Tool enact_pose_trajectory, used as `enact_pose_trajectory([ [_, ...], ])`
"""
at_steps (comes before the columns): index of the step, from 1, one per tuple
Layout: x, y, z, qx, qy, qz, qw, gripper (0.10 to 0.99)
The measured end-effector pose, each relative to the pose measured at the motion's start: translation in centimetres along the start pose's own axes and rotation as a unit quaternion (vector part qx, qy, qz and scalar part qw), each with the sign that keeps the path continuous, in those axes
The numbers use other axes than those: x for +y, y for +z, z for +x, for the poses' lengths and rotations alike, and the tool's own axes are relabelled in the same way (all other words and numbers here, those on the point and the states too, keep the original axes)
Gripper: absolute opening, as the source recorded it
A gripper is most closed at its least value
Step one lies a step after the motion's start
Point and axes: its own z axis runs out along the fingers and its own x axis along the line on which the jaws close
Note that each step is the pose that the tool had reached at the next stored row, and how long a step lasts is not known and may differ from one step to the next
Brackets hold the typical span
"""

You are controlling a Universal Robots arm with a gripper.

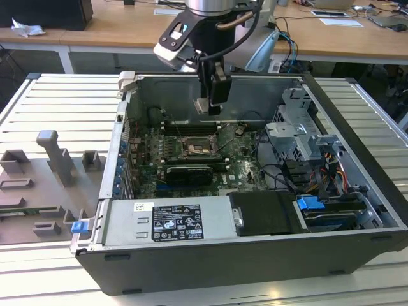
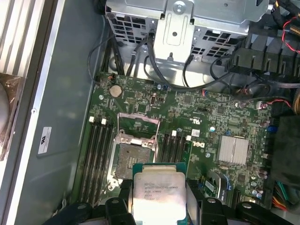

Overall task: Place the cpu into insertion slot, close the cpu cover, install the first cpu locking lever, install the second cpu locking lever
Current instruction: 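Place the cpu into insertion slot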

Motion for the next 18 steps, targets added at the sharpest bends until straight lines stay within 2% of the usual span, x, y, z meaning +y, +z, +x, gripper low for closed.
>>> enact_pose_trajectory([
  [4,-0.02,0.27,0.01,-0.0009,0.01,0.0,0.9999,0.537],
  [18,-0.13,1.19,-0.15,0.0011,0.012,-0.0004,0.9999,0.537],
])
